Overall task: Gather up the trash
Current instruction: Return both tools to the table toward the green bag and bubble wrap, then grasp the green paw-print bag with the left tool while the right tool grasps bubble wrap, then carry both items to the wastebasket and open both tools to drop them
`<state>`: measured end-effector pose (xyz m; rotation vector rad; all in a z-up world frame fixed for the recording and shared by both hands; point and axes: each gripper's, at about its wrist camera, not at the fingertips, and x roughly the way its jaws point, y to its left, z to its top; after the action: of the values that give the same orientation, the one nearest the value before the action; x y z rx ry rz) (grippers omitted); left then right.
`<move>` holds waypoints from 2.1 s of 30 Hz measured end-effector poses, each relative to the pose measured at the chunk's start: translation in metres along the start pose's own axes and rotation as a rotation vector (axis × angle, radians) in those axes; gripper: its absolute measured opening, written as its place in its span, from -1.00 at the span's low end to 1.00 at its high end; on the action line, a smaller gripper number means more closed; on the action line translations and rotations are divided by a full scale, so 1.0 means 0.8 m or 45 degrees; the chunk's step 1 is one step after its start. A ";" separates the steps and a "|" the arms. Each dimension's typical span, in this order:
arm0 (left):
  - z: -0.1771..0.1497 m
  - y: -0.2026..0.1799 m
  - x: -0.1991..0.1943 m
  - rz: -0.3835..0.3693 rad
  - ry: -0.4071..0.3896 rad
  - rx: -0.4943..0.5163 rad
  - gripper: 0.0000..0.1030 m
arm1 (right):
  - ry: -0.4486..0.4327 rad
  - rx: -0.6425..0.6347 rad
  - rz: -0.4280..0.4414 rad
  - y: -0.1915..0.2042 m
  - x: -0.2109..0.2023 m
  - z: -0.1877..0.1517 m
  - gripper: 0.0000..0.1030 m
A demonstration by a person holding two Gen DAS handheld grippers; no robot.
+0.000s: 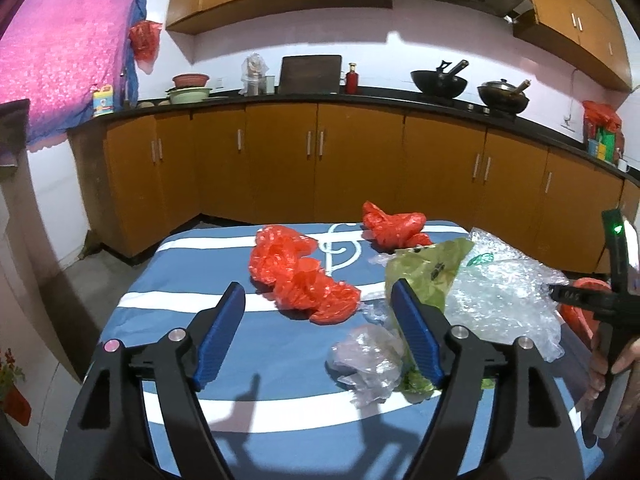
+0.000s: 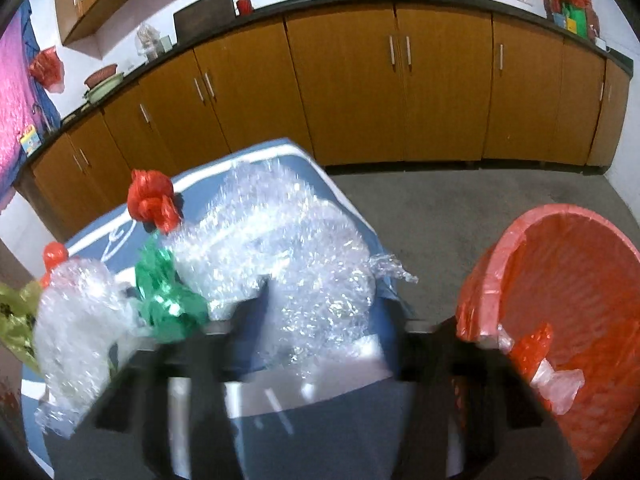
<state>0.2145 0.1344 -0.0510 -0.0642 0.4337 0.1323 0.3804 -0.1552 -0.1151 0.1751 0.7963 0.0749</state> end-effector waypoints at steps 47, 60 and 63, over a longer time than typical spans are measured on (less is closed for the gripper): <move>0.028 0.019 -0.025 -0.082 0.058 0.031 -0.92 | -0.203 -0.012 0.089 -0.013 -0.153 -0.025 -0.87; 0.058 0.029 -0.059 -0.020 -0.030 -0.015 -0.92 | -0.300 0.033 0.079 -0.040 -0.212 -0.027 -0.87; 0.064 0.019 -0.066 -0.040 -0.055 -0.007 -0.92 | -0.319 0.047 0.066 -0.049 -0.223 -0.028 -0.87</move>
<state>0.1860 0.1482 0.0175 -0.0732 0.3890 0.1037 0.2403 -0.2143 -0.0122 0.2356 0.5438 0.0856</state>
